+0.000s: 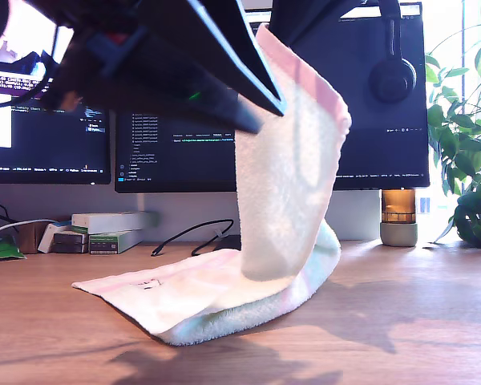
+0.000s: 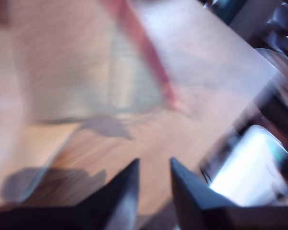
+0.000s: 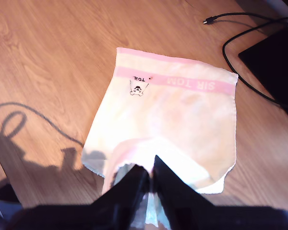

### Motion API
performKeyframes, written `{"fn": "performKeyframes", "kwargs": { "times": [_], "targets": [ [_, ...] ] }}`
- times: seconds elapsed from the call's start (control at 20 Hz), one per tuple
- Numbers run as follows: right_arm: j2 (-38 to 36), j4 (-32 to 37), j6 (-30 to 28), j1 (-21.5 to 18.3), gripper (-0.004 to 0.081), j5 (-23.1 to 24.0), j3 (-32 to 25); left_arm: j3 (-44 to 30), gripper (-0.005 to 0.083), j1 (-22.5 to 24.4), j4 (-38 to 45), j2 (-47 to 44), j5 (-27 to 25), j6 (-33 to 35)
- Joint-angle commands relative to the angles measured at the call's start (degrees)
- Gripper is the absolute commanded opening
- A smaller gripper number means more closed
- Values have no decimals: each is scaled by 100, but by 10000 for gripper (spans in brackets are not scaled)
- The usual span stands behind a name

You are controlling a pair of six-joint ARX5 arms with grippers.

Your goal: Fold the tea towel to a neat square and place it to the right

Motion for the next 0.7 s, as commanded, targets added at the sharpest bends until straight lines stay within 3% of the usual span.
{"fn": "performKeyframes", "kwargs": {
  "times": [0.0,0.15,0.35,0.5,0.65],
  "targets": [
    [66,-35,-37,-52,-12,2,35,-120,186,-669,66,83,-1502,-387],
    [66,-76,-146,-133,-12,-4,35,-120,326,-1574,236,199,-3056,-750],
    [66,-76,-146,-175,-12,-48,35,-120,471,-2098,772,1141,-4489,-1073],
    [66,-72,-146,-170,-12,-48,35,-120,537,-2098,1473,2118,-4835,-1051],
    [66,-79,-140,-168,-12,-57,35,-101,541,-1974,2083,2723,-5128,-986]
  ]
}}
